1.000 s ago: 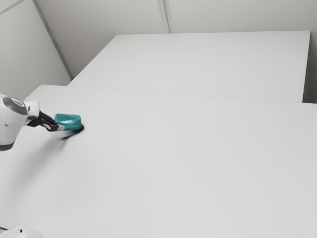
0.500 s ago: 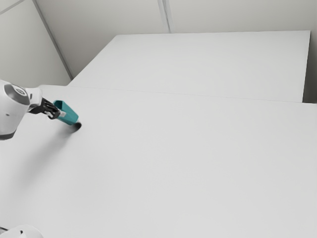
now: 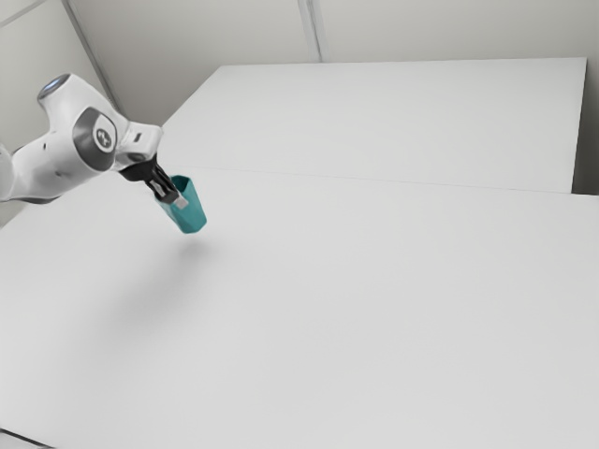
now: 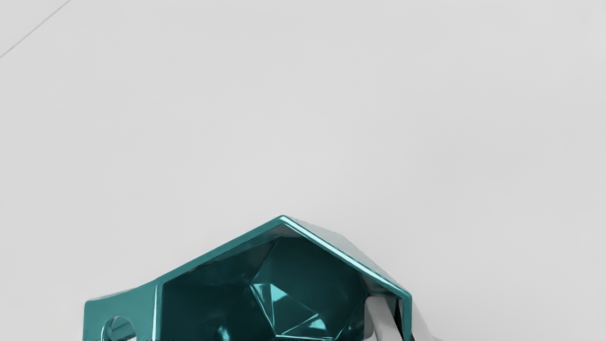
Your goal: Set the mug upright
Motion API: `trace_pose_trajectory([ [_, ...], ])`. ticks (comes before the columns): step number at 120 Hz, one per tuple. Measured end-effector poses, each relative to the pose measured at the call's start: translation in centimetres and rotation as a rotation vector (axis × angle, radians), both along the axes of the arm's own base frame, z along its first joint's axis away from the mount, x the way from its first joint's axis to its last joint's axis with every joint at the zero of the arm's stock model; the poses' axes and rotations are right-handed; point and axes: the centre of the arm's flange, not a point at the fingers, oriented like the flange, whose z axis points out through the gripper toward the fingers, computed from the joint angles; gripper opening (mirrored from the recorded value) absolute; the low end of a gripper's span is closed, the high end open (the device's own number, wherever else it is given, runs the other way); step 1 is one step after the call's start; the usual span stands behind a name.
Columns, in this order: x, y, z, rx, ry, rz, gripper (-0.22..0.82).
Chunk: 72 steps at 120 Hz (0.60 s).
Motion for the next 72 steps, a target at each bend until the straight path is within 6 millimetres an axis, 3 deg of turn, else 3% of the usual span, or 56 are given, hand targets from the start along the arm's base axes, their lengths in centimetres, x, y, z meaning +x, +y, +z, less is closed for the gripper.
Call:
trace_pose_trajectory([
  [18, -1.5, -4.6, -0.4, -0.013, 0.128, 0.067, -0.18],
  [47, -1.7, -10.7, -2.3, -0.017, 0.274, 0.178, -0.18],
  [60, -1.8, -12.0, -2.8, 0.010, 0.308, 0.225, -0.18],
  [72, -1.7, -11.8, -3.5, 0.057, 0.328, 0.275, -0.18],
])
